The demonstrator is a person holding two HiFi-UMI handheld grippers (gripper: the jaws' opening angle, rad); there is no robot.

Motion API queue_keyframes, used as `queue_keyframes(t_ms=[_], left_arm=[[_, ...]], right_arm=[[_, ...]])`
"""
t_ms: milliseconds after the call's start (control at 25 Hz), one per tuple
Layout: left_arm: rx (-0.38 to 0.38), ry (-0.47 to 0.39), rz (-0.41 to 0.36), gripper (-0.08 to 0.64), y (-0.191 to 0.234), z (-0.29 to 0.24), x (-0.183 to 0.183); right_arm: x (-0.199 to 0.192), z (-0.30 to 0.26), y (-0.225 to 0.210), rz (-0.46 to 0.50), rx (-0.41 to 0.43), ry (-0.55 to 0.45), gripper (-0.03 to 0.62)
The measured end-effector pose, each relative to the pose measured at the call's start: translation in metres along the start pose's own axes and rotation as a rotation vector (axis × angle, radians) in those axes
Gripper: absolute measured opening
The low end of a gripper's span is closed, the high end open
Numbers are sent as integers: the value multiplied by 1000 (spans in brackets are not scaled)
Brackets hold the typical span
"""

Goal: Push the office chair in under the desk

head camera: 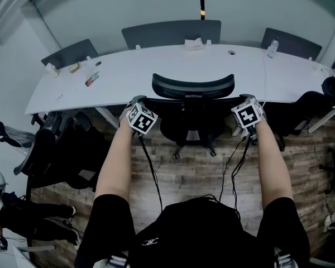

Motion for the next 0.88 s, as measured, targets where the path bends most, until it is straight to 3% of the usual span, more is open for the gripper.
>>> queue_keyframes(t_ms=[440, 600, 880], left_arm=[[-12, 25, -3, 184, 26, -37, 22], [-6, 28, -7, 178, 31, -48, 27], [0, 41, -35, 176, 45, -58, 29]], right_arm=[[14, -44, -27, -19, -21, 43, 190], [23, -54, -37, -2, -59, 41, 179], [32, -61, -37, 25, -56, 44, 176]])
Point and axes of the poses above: the fingertips, and each gripper's own axes: z backward along the fingers, y to its left, x out of its top, the point moved 4 cm from there along z, backward along the fingers, and after that the axes turned 11 degrees about z, right-handed, at the moved point
